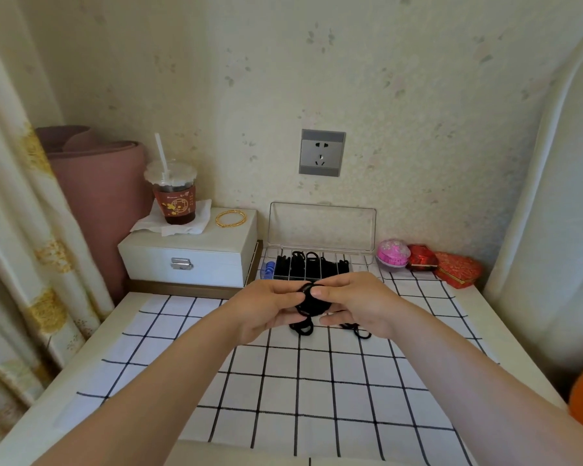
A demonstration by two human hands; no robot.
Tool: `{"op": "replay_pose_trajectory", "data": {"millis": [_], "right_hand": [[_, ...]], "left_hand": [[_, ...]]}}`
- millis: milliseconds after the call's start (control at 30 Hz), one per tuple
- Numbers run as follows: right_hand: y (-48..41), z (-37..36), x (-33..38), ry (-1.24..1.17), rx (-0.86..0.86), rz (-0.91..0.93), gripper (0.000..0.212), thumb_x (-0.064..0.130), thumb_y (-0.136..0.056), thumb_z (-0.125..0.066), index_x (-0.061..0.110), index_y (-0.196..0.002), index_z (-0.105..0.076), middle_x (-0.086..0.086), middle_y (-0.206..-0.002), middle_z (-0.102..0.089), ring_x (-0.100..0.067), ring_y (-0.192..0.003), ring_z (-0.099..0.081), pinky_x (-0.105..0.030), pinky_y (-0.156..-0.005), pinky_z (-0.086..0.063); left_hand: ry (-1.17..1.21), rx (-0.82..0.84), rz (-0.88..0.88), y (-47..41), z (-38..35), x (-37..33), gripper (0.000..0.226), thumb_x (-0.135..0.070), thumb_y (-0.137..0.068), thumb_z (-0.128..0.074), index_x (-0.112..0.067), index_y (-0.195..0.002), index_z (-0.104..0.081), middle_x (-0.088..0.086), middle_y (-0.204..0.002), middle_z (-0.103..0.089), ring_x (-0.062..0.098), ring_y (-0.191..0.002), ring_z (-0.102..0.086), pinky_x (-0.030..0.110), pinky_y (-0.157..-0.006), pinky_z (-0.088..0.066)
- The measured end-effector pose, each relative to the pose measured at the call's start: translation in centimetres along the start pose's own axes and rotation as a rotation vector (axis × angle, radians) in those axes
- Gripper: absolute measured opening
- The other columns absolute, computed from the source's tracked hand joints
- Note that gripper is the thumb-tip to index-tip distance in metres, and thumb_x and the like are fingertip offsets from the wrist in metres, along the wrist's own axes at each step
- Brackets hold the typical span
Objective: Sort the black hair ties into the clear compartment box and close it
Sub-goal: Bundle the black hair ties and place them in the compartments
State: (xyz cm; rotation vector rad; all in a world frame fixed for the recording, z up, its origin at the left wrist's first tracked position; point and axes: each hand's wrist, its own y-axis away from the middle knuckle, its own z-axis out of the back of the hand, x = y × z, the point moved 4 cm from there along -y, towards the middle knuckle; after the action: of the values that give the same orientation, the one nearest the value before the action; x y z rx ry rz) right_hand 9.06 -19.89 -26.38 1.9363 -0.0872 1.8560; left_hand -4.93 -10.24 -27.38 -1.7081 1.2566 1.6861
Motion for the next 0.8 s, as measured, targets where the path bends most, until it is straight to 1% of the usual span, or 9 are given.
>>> {"op": "replay_pose_trajectory", "data": {"millis": [100,167,267,433,533,600,633,700,800], "right_hand": [[0.3,0.0,0.1,-0.019,0.033,-0.015,0.023,0.009,-0.088,-0.073,0.001,-0.110,-0.072,-0.015,-0.093,-0.076,-0.019,-0.074,-0.073,-0.031,-0.068,-0.061],[0.3,0.4,0.2,-0.001,0.034,-0.012,0.026,0.009,-0.087,-0.074,-0.001,-0.112,-0.072,-0.017,-0.097,-0.076,-0.022,-0.077,-0.074,-0.031,-0.069,-0.061],[0.5,1.4,0.3,0.041,0.021,-0.007,0.027,0.011,-0.086,-0.076,0.001,-0.110,-0.073,-0.019,-0.099,-0.076,-0.027,-0.082,-0.074,-0.032,-0.071,-0.061],[0.5,3.8,1.0,0.054,-0.094,0.015,0.019,0.012,-0.086,-0.077,0.008,-0.104,-0.073,-0.017,-0.094,-0.077,-0.029,-0.079,-0.075,-0.038,-0.069,-0.063],[-0.4,6.6,2.1,0.030,-0.292,0.082,0.017,0.013,-0.085,-0.078,0.013,-0.100,-0.071,-0.011,-0.089,-0.076,-0.022,-0.069,-0.072,-0.031,-0.061,-0.060],[-1.3,8.8,2.8,0.072,-0.443,0.144,0.022,0.016,-0.084,-0.079,0.011,-0.105,-0.073,-0.008,-0.088,-0.075,-0.016,-0.068,-0.068,-0.024,-0.054,-0.050],[-1.7,9.7,3.0,0.098,-0.501,0.166,0.021,0.017,-0.084,-0.079,0.010,-0.103,-0.074,-0.007,-0.085,-0.074,-0.015,-0.066,-0.067,-0.023,-0.055,-0.047],[-2.6,11.0,3.1,0.150,-0.561,0.175,0.015,0.016,-0.084,-0.079,0.010,-0.098,-0.076,-0.005,-0.077,-0.072,-0.013,-0.062,-0.063,-0.023,-0.054,-0.044],[-4.2,11.4,2.6,0.272,-0.579,0.172,0.014,0.016,-0.082,-0.080,0.008,-0.093,-0.077,-0.006,-0.076,-0.073,-0.016,-0.062,-0.066,-0.028,-0.054,-0.046]], "left_hand": [[-0.031,-0.132,-0.069,-0.3,-0.3,-0.4,0.025,-0.005,-0.090,-0.068,-0.010,-0.114,-0.069,0.012,-0.105,-0.075,0.020,-0.092,-0.075,0.026,-0.075,-0.061],[-0.106,-0.220,-0.094,-0.4,-0.5,-0.6,0.018,-0.010,-0.087,-0.073,-0.011,-0.104,-0.069,0.013,-0.098,-0.076,0.017,-0.083,-0.076,0.024,-0.068,-0.060],[-0.188,-0.204,-0.098,-0.9,-1.6,-0.8,0.010,-0.016,-0.092,-0.068,-0.013,-0.099,-0.074,0.007,-0.094,-0.077,0.013,-0.081,-0.075,0.020,-0.066,-0.058],[-0.376,-0.206,-0.156,-2.4,-3.2,-2.3,0.024,-0.032,-0.099,-0.055,-0.018,-0.108,-0.073,0.000,-0.095,-0.075,0.007,-0.074,-0.070,0.019,-0.063,-0.053],[-0.698,-0.259,-0.299,-3.8,-3.6,-3.7,0.024,-0.033,-0.100,-0.051,-0.022,-0.109,-0.071,-0.006,-0.100,-0.072,0.008,-0.086,-0.068,0.023,-0.080,-0.051],[-0.774,-0.259,-0.345,-5.0,-4.0,-4.2,0.024,-0.028,-0.100,-0.050,-0.022,-0.115,-0.069,-0.008,-0.108,-0.070,0.009,-0.098,-0.064,0.024,-0.090,-0.047],[-0.797,-0.256,-0.354,-5.7,-4.1,-4.3,0.025,-0.026,-0.101,-0.050,-0.022,-0.117,-0.069,-0.007,-0.111,-0.068,0.009,-0.102,-0.062,0.022,-0.090,-0.044],[-0.887,-0.242,-0.362,-7.2,-4.5,-4.3,0.027,-0.026,-0.101,-0.050,-0.023,-0.122,-0.066,-0.007,-0.116,-0.065,0.008,-0.105,-0.058,0.021,-0.089,-0.041],[-1.012,-0.216,-0.391,-9.5,-4.8,-3.9,0.029,-0.026,-0.100,-0.051,-0.024,-0.127,-0.062,-0.003,-0.125,-0.064,0.013,-0.110,-0.057,0.028,-0.096,-0.046]]}}
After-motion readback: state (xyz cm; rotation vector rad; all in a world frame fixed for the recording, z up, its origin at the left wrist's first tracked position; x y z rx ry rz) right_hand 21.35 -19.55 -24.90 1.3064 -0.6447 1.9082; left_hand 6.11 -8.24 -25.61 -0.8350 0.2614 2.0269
